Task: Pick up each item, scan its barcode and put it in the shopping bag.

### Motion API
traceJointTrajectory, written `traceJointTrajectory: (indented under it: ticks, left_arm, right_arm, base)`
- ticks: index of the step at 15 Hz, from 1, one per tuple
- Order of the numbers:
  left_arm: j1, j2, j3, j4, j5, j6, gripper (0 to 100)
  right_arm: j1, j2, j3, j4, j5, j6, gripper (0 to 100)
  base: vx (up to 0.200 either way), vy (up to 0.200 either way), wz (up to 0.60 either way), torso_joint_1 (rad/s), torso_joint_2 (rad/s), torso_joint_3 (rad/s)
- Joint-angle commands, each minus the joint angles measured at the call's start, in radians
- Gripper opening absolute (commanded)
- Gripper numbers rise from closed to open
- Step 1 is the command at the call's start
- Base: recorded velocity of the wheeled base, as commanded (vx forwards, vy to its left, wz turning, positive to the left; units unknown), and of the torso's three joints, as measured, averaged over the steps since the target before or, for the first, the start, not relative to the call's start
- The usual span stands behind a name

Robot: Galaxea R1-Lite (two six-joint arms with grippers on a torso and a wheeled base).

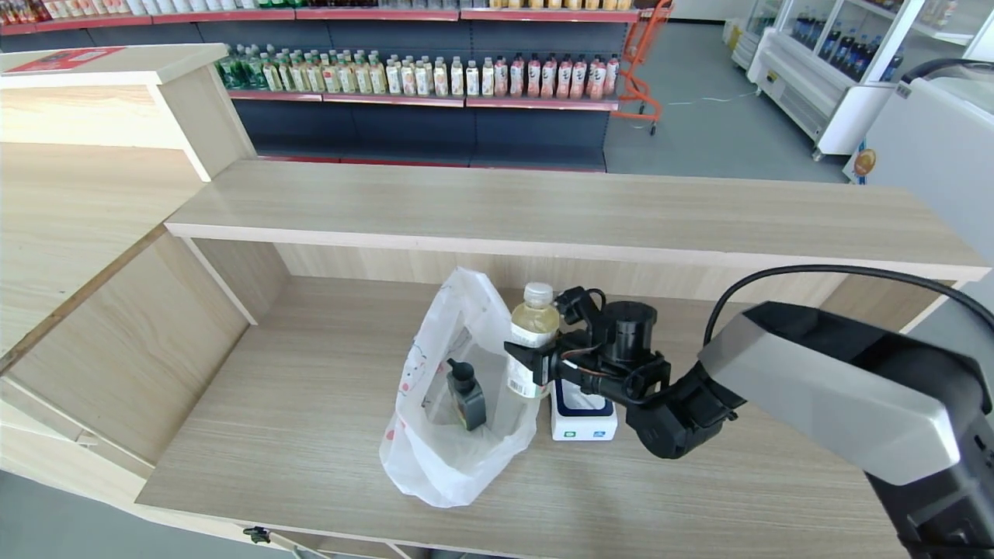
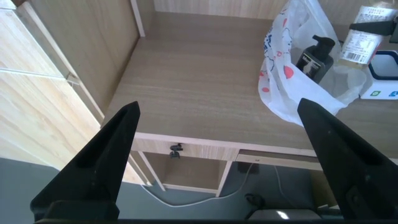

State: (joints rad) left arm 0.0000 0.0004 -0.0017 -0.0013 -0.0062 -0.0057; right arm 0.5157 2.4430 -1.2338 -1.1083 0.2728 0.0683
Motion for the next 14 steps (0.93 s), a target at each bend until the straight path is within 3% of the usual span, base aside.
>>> traceJointTrajectory:
  ticks: [1, 7, 11, 14]
  left_arm:
    - [0.000, 0.000, 0.000, 0.000, 0.000, -0.002, 100]
    - [0.000, 0.000, 0.000, 0.000, 0.000, 0.000, 100]
    - [0.000, 0.000, 0.000, 0.000, 0.000, 0.000, 100]
    - [0.000, 0.000, 0.000, 0.000, 0.000, 0.000, 100]
  right_arm:
    - [0.015, 0.093, -0.085, -0.004, 0.002, -0.027, 0]
    - [0.064, 0.143, -0.211, 0.025, 0.066, -0.041, 0]
    - [0.059, 0.191, -0.216, 0.022, 0.069, -0.194, 0]
    - [0.059, 0.208, -0.236, 0.018, 0.071, -0.206, 0]
  base:
    - [0.000, 0.000, 0.00, 0.000, 0.00, 0.000]
    - [0.000, 0.000, 0.00, 0.000, 0.00, 0.000]
    - [0.000, 0.000, 0.00, 0.000, 0.00, 0.000]
    - [0.000, 0.000, 0.00, 0.000, 0.00, 0.000]
